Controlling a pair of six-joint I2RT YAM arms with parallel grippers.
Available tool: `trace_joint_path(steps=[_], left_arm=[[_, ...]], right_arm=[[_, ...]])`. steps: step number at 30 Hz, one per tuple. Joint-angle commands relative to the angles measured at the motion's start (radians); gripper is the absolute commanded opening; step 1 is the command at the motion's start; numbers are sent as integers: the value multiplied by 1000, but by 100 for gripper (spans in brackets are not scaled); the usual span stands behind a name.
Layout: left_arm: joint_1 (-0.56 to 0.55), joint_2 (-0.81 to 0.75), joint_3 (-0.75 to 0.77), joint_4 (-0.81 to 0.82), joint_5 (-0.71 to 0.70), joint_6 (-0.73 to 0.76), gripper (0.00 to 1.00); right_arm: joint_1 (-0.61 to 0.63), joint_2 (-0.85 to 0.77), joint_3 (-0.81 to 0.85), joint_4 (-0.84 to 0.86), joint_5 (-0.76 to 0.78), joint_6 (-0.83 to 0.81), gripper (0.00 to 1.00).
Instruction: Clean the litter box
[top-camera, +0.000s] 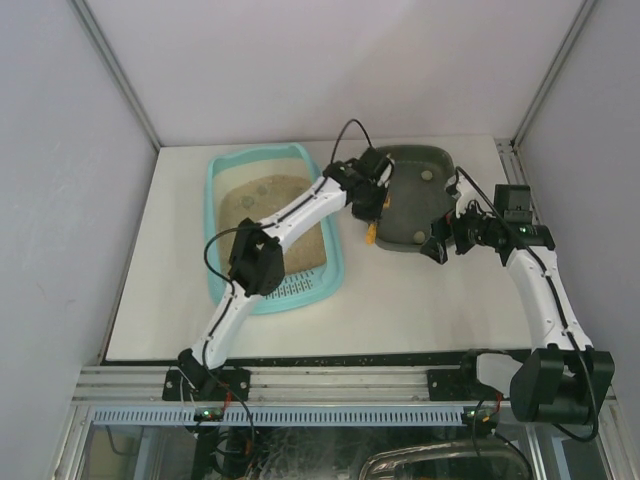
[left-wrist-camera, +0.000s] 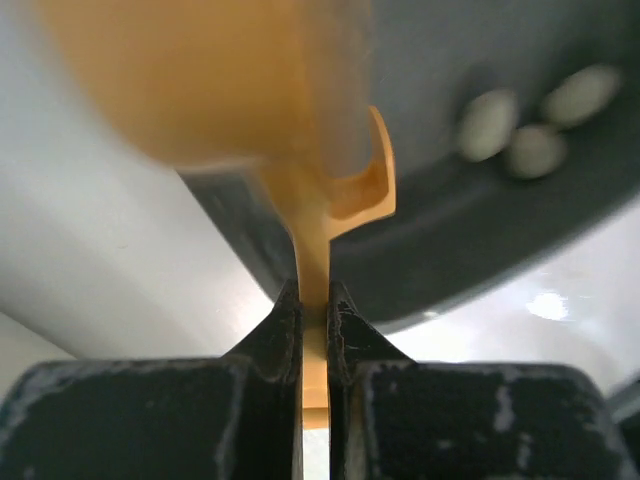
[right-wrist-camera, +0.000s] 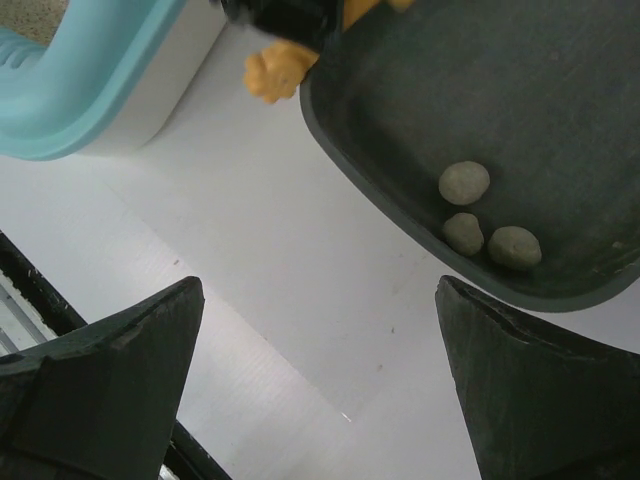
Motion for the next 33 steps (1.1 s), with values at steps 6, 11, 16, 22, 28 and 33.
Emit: trace_joint_path(steps=[6,11,16,22,28,33], left_arm=[[-120,25,24,-126,-250,225,0],[-119,-15,19,-121,-218,224,0],[-117,-130,103,-223,-193,197,0],[69,-568,-158,-164,52,70,0],[438,-731,-555,-141,349,-45,0],[463,-678,-586,-257,327,64,0]], right_arm=[[2,-24,13,23,-31,-18,100],[9,-27,13,24,-29,-17,100],[0,-31,13,25,-29,-14,100],[7,-38,8,26,0,-35,100],[58,-44,5,47,52,-31,100],[157,-15,75,56,33,-42,100]])
